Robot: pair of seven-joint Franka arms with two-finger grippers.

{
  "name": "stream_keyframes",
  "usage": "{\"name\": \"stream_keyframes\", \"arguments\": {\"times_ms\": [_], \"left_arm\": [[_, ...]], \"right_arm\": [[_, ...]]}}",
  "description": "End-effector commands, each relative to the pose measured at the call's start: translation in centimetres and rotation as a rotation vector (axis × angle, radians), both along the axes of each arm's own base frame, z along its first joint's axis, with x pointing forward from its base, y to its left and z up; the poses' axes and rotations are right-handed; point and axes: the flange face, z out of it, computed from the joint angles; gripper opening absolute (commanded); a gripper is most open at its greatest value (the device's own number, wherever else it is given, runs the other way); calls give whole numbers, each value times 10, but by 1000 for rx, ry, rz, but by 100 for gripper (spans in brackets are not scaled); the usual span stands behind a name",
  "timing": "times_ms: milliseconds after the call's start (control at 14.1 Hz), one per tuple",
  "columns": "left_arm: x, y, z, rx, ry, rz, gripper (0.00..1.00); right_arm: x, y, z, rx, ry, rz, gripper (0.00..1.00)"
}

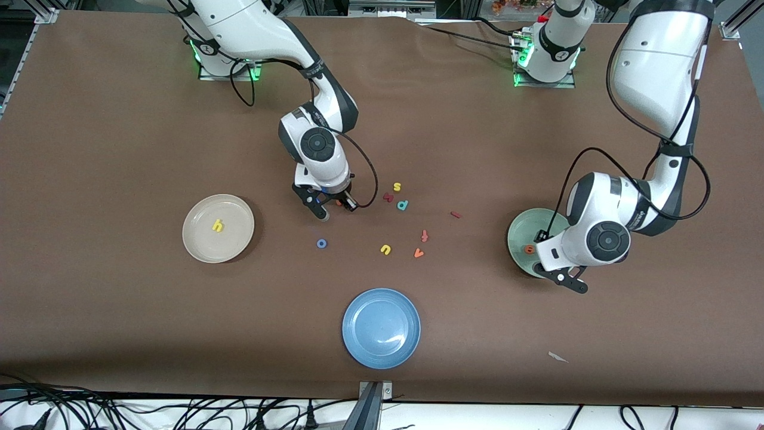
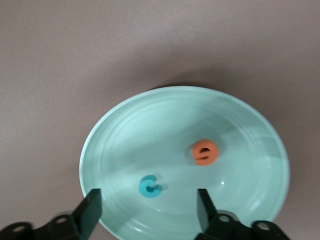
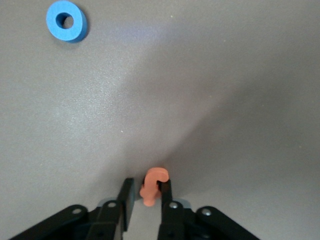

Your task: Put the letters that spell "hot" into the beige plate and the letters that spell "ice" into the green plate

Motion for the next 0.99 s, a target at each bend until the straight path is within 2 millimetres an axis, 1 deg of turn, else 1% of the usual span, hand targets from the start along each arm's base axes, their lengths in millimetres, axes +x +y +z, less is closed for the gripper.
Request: {"name": "stream_keyframes", "arguments": {"times_ms": [0,71,212,283,354,424,566,707,778,919], "left_arm": [[-6,-29,38,2,-25,12,100],[-7,-39,44,-1,-38,29,100],[-13,-65,48,-16,-46,54,100],[-16,-76,47,-15,-50,91,100],[-20,-89,47,-13,-47,121,100],[-26,-98,46,-1,-33,167,100],[-40,-128,47,8,-21,253,100],[-48,-143,42,24,-20,343,100],[-54,-153,38,40,-13,369,100],[-60,-163,26,66,-6,438,100]], "right_arm": [[-6,-4,-9,-4,15,2,20],[-6,-4,-9,-4,15,2,18],[-6,-3,-7,-2,13,4,13],[-3,-2,-1,5,4,9,11],[0,-1,9,10,-2,11,9],[5,-3,19,7,4,23,9],[18,-8,37,-10,33,51,9],[35,-30,53,-36,52,101,9],[44,-46,59,-50,58,138,9],[58,-74,71,-70,62,220,9]]}}
